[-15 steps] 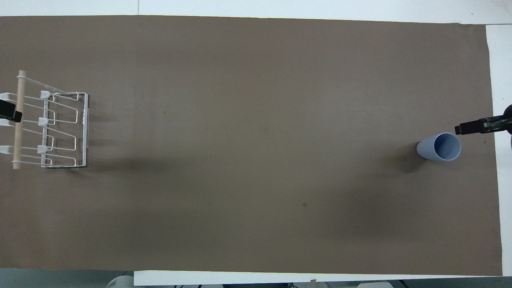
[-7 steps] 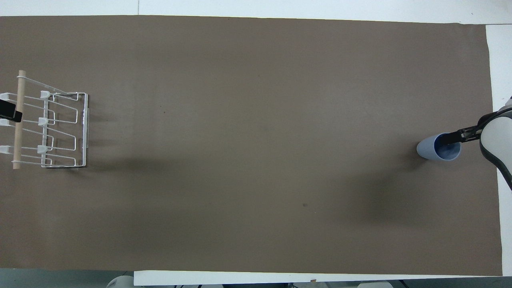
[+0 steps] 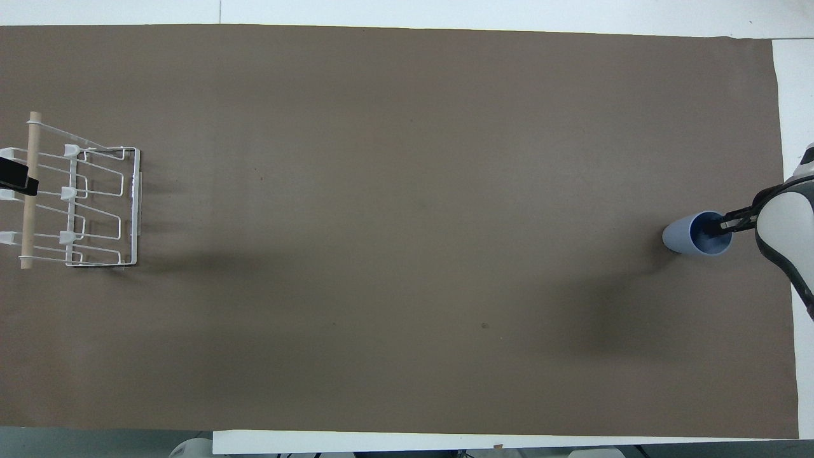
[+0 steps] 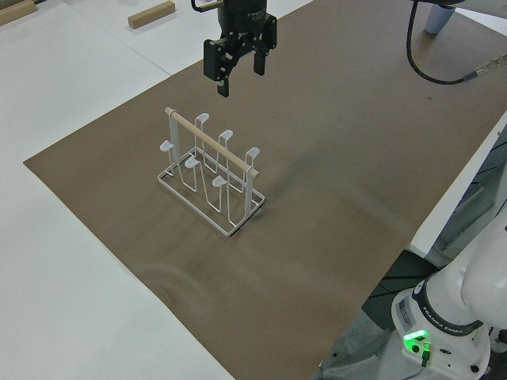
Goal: Hang cup on cup holder
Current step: 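Lower the right gripper onto the blue cup rim and grasp it, then lift the blue cup with the right gripper toward the left gripper, then grasp the cup with the left gripper while the right gripper releases, then carry the cup with the left gripper toward the wire rack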
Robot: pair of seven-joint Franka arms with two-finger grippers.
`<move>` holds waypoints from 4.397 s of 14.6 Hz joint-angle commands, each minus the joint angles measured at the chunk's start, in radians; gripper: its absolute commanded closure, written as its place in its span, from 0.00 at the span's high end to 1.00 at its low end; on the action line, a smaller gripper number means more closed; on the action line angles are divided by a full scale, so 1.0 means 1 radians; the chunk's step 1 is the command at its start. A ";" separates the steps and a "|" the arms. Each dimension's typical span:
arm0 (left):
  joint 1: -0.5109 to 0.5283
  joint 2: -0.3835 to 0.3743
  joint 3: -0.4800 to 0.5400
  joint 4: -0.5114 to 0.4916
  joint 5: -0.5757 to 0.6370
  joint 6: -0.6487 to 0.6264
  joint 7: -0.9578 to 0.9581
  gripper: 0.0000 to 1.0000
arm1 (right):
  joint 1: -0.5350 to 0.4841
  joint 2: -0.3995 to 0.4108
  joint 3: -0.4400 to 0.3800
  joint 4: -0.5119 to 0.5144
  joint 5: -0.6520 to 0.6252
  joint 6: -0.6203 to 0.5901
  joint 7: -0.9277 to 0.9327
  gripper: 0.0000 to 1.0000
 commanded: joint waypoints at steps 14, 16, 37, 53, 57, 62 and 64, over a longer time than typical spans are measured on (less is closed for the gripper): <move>-0.330 -0.072 -0.013 -0.123 -0.326 0.106 -1.549 1.00 | 0.280 -0.025 0.024 0.220 0.893 -0.462 0.386 0.00; -0.386 -0.072 -0.015 -0.124 -0.374 0.124 -1.699 1.00 | 0.375 -0.027 0.026 0.211 0.979 -0.393 0.523 0.00; -0.591 0.066 -0.024 -0.104 -0.590 0.385 -2.120 0.00 | 0.678 -0.045 0.017 0.164 1.163 -0.066 0.706 1.00; -0.558 0.124 -0.016 -0.262 1.062 -0.039 -2.174 0.00 | 0.279 -0.079 0.014 0.681 -0.104 -0.752 0.659 1.00; -0.503 0.259 -0.015 -0.281 1.392 -0.087 -2.321 0.00 | 0.256 -0.070 0.043 0.680 -0.122 -0.785 0.637 1.00; -0.436 0.327 -0.015 -0.252 1.510 -0.104 -2.391 0.00 | 0.216 -0.076 0.078 0.677 -0.133 -0.796 0.603 1.00; -0.402 0.347 -0.018 -0.261 1.513 -0.095 -2.425 0.00 | 0.178 -0.076 0.142 0.677 -0.162 -0.808 0.603 1.00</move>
